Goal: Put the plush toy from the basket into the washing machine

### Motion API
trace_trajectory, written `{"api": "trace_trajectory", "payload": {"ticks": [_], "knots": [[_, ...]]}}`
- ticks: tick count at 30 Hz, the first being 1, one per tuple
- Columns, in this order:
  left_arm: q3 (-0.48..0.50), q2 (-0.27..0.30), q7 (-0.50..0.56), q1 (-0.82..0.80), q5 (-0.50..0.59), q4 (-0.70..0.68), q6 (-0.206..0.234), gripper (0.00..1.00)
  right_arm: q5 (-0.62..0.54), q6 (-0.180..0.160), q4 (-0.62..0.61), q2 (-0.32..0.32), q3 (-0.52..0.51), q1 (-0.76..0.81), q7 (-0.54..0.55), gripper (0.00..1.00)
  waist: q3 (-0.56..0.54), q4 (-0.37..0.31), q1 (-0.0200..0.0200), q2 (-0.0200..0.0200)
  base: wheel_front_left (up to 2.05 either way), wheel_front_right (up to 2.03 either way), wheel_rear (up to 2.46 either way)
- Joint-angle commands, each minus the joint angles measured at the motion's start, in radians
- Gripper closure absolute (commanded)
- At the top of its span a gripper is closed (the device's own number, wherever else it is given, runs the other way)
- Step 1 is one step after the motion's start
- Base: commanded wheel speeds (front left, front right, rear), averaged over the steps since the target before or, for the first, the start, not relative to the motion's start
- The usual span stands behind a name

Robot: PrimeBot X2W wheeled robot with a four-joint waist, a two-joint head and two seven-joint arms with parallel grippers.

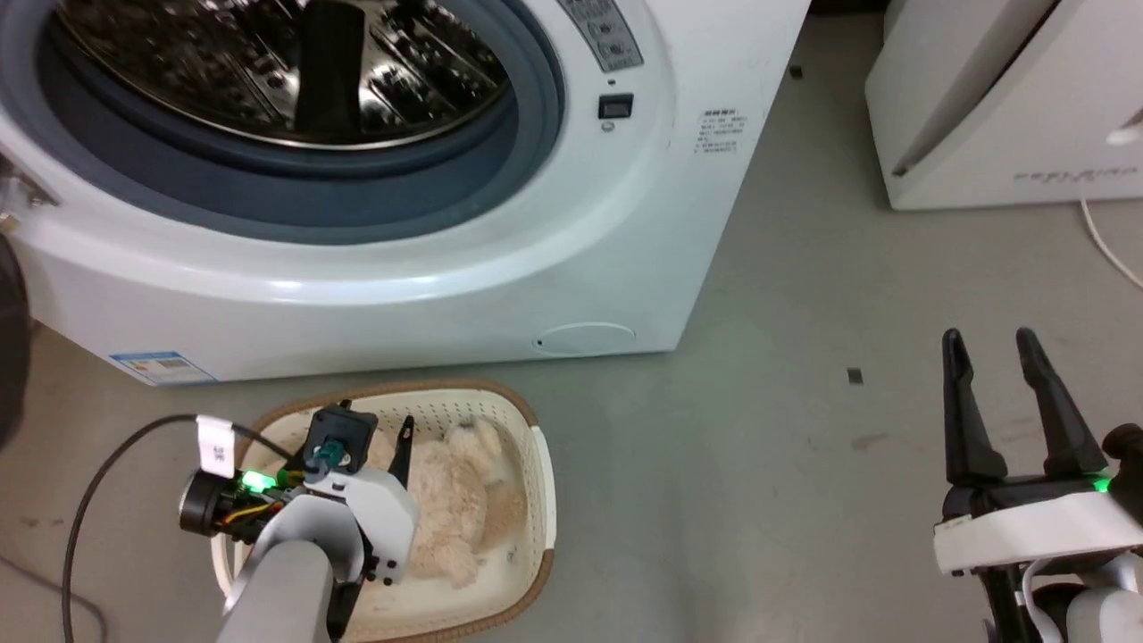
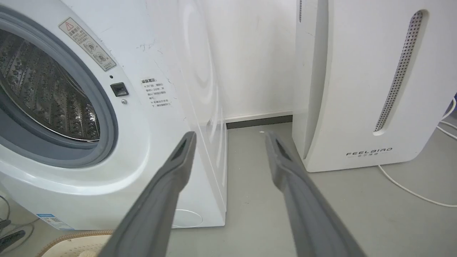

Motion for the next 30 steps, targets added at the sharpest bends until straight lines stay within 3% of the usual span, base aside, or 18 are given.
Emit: {"api": "trace_trajectory", "payload": {"ticks": [1, 20, 30], "knots": [[-0.007, 0.016, 0.009, -0.037, 0.007, 0.031, -0.003, 0.0, 0.019, 0.0, -0.01, 0.0, -0.004, -0.025, -0.012, 0.0, 0.032, -0.014, -0.0001, 0.0, 0.0, 0.0, 0.0], [-0.144, 0.127, 0.132, -0.214, 0.083, 0.232, -0.034, 0.0, 0.107, 0.0, -0.049, 0.0, -0.023, -0.114, -0.052, 0.0, 0.274, -0.074, -0.0001, 0.0, 0.0, 0.0, 0.0], [-0.205, 0.151, 0.179, -0.315, 0.097, 0.336, -0.05, 0.0, 0.152, 0.0, -0.07, 0.0, -0.039, -0.155, -0.072, 0.0, 0.406, -0.092, -0.0001, 0.0, 0.0, 0.0, 0.0]]}}
